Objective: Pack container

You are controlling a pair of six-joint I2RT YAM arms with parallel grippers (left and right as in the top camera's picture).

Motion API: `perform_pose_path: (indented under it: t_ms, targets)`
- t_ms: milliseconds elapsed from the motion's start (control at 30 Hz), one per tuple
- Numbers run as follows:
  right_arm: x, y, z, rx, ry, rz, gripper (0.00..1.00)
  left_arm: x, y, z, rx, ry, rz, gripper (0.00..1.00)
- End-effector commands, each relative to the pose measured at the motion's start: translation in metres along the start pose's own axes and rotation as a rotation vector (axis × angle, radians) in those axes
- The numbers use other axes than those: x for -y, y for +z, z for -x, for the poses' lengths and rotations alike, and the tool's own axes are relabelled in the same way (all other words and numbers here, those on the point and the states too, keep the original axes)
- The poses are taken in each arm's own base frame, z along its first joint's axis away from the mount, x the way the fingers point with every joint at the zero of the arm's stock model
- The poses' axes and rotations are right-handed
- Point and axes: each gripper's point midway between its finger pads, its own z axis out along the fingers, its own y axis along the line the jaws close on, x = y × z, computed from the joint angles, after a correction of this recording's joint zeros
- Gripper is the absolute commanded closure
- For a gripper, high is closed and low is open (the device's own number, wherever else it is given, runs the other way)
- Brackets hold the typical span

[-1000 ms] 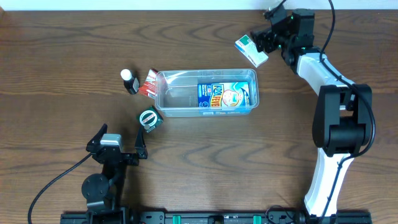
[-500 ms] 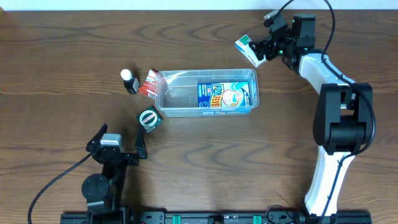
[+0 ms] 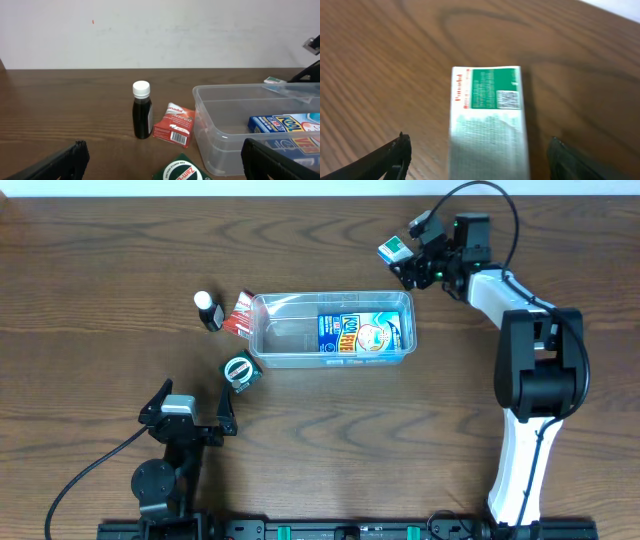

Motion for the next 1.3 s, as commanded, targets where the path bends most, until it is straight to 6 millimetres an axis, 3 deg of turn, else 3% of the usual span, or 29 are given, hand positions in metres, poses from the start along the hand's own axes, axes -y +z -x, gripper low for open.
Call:
perform_pose_path:
  t_ms: [0, 200, 400, 533, 800, 1000, 1267]
  targets:
    - [0.000, 0.015, -0.017, -0.050, -0.021, -0.020, 0.16, 0.001, 0.001, -0.015, -0.044, -0.013, -0.009, 0.02]
    - [0.015, 0.014, -0.024, -0.069, -0.012, -0.074, 0.23, 0.001, 0.001, -0.015, -0.044, -0.014, -0.009, 0.02]
    - [0.018, 0.011, -0.029, -0.083, 0.001, -0.076, 0.36, 0.001, 0.001, -0.015, -0.044, -0.014, -0.009, 0.02]
    - [0.020, 0.011, -0.026, -0.069, -0.005, -0.081, 0.49, 0.001, 0.001, -0.015, -0.044, -0.013, -0.009, 0.02]
    - [0.023, 0.009, -0.013, -0.041, -0.019, -0.091, 0.58, 0.001, 0.001, -0.015, -0.044, -0.014, -0.009, 0.02]
    - [0.028, -0.004, 0.010, 0.001, -0.037, -0.110, 0.59, 0.001, 0.001, -0.015, -0.044, -0.014, -0.009, 0.02]
    - [0.021, -0.054, 0.066, 0.077, -0.074, -0.141, 0.62, 0.001, 0.001, -0.015, -0.044, -0.014, -0.009, 0.02]
